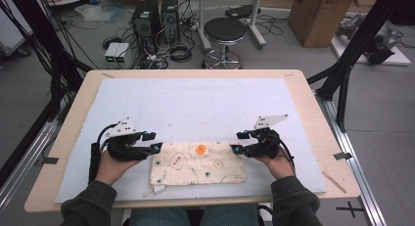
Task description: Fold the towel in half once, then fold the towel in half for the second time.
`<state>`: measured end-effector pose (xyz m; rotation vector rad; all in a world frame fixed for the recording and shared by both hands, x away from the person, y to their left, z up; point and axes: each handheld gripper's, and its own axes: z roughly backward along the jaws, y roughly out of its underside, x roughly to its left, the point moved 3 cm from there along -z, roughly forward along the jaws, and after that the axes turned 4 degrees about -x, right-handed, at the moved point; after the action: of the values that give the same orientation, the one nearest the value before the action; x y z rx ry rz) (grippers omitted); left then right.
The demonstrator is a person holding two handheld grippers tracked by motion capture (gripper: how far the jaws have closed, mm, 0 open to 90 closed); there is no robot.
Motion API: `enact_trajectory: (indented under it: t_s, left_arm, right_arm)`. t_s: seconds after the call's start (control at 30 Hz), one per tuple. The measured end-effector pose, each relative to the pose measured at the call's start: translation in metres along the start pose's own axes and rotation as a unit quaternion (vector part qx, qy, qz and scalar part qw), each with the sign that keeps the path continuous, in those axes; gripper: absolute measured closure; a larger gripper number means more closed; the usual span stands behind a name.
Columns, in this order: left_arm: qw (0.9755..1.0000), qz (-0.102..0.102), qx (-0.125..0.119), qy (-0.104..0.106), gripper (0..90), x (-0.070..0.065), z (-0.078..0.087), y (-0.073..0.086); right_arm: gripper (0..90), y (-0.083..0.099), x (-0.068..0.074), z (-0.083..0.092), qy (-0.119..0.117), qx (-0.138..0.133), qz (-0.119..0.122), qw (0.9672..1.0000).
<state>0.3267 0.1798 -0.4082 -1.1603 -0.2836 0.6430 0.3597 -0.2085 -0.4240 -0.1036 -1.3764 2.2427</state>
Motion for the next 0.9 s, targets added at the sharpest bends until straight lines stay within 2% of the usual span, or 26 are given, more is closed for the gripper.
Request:
enact_trajectory:
  t_s: [0.23,0.5,0.7,0.73,0.9]
  left_arm:
    - [0.9999,0.012,0.000,-0.012,49.4,0.009,-0.005,-0.001]
    - [0.9990,0.026,0.006,-0.035,48.9,0.020,-0.014,0.003]
    - [0.9980,0.033,0.023,-0.048,47.4,0.027,-0.022,0.008]
    - [0.9979,0.035,0.024,-0.049,47.4,0.027,-0.023,0.009]
    - [0.9971,0.035,0.045,-0.051,48.6,0.030,-0.026,0.014]
  right_arm:
    - [38.7,-0.008,-0.009,-0.008,0.002,0.000,0.002,1.0000]
    - [39.1,-0.007,-0.022,-0.012,0.011,0.007,-0.011,0.9999]
    - [40.1,-0.006,-0.028,-0.014,0.025,0.011,-0.014,0.9995]
    - [40.7,-0.005,-0.028,-0.014,0.027,0.015,-0.021,0.9993]
    - [43.4,-0.002,-0.033,-0.018,0.035,0.030,-0.019,0.9988]
